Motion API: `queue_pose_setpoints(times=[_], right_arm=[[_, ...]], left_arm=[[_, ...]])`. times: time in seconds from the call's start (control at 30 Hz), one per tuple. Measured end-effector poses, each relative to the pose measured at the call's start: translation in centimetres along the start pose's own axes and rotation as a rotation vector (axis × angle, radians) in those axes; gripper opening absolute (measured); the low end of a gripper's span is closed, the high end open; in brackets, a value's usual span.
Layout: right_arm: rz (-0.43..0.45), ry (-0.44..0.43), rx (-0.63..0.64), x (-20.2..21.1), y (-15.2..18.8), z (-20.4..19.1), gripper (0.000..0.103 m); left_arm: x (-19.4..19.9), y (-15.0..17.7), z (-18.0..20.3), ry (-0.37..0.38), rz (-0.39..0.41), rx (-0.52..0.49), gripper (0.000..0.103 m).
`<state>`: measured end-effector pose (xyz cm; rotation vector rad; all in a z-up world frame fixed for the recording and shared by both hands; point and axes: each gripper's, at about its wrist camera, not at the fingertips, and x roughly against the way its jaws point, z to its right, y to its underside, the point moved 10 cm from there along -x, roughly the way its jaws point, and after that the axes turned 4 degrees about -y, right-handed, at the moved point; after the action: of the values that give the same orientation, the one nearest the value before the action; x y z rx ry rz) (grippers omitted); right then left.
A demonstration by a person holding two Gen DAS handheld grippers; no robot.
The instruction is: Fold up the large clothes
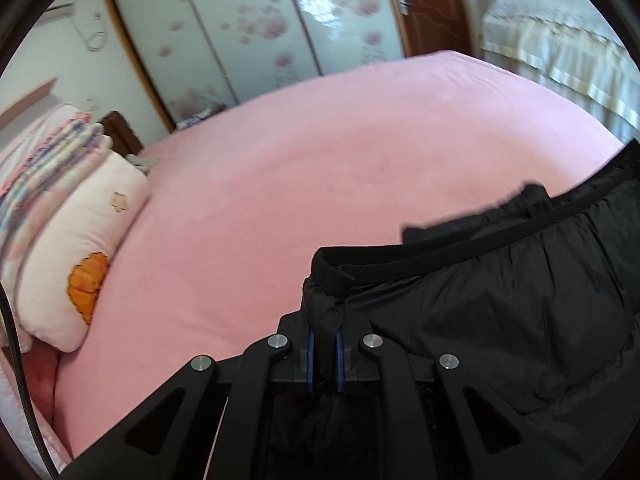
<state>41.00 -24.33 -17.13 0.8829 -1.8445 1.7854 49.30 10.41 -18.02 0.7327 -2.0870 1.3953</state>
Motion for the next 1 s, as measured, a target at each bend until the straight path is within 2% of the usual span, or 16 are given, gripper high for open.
queue_pose_setpoints(times=[0.1,0.2,0.33,0.43,0.73,1.0], right_arm=[[0.031,0.045,-0.027,-0.5,-1.7,0.5,0.005],[0.020,0.086,-0.037,-2.4,-2.3,0.6,0.005],[-0.033,0.158,-0.063,-6.0,-1.1,1.5,0.005],[-0.091,0.185,-0.087,-8.7,0.8,2.3,0.005],[-0.130,0.225,-0.110,-11.7,3.0,3.1,0.005],[-0.147,0.237,-0.136,-13.2,4.1,3.6,0.006]], left_arm=[[-1.3,-0.9,-0.2,-0.052,-0.025,0.027,0.005],[-4.0,-0.8,0.0,-0.105,-0.066,0.057,0.005],[-8.6,1.0,1.3,-0.161,-0.151,0.061,0.006],[-10.1,1.6,2.1,-0.199,-0.150,0.041,0.005],[-13.8,3.7,2.1,-0.224,-0.205,0.074,0.006],[-15.0,4.6,2.5,-0.226,-0.224,0.098,0.007]])
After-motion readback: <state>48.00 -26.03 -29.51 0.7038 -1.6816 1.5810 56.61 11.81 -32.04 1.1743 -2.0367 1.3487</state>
